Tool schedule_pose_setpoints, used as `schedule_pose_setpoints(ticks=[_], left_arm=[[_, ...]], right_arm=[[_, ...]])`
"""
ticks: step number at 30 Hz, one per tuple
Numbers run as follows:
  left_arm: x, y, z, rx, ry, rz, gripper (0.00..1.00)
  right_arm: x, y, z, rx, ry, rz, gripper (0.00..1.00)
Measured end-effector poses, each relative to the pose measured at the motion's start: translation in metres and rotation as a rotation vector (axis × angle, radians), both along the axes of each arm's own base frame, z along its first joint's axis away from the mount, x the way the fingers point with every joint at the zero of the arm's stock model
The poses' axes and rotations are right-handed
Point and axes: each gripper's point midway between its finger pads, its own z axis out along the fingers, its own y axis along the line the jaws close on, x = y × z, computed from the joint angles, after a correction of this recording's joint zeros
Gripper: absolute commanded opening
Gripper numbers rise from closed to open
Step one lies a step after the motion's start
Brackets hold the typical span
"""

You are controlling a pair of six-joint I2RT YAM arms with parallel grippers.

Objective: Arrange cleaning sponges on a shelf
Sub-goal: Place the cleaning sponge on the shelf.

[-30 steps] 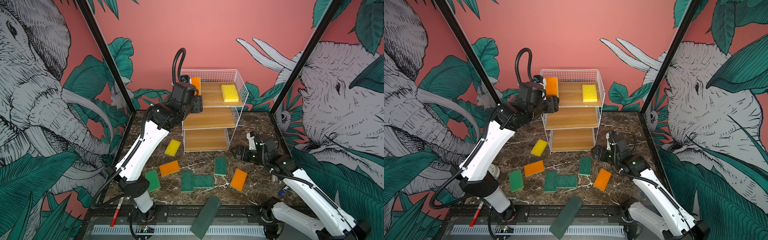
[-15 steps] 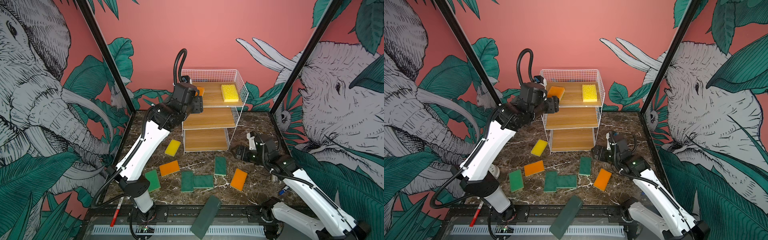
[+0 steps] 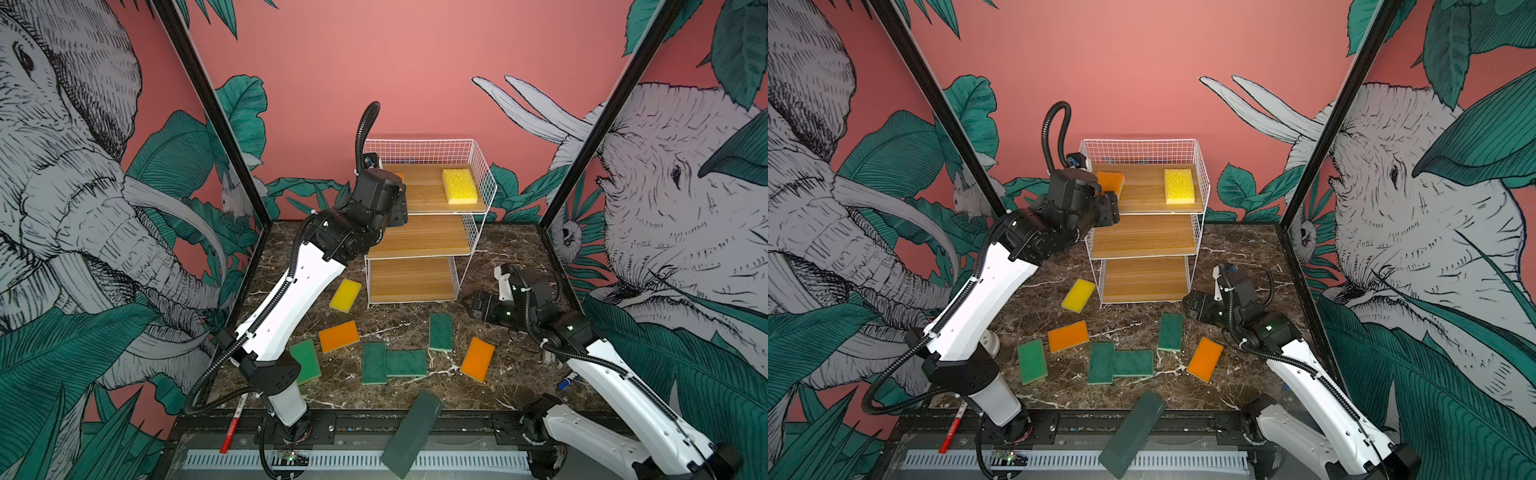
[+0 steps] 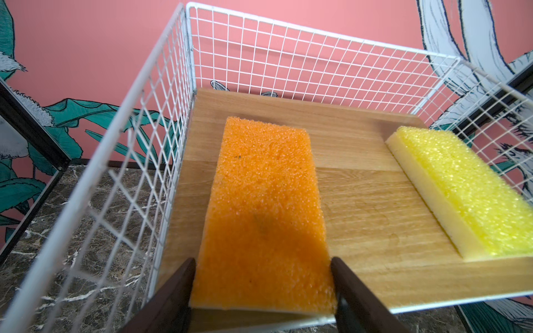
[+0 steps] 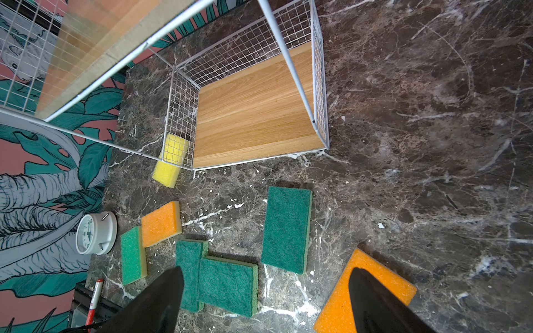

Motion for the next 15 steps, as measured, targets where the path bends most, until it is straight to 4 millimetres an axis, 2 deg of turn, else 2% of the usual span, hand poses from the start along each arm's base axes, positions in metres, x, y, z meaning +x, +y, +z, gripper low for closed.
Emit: schedule_pose_setpoints(ticks=[15], left_arm=[[0.0052, -0.0016, 0.0000, -0.004, -0.021, 0.047, 0.78]], right_arm=[[-0.0034, 0.0006, -0.0090, 0.005, 0.015, 0.007, 0.92]])
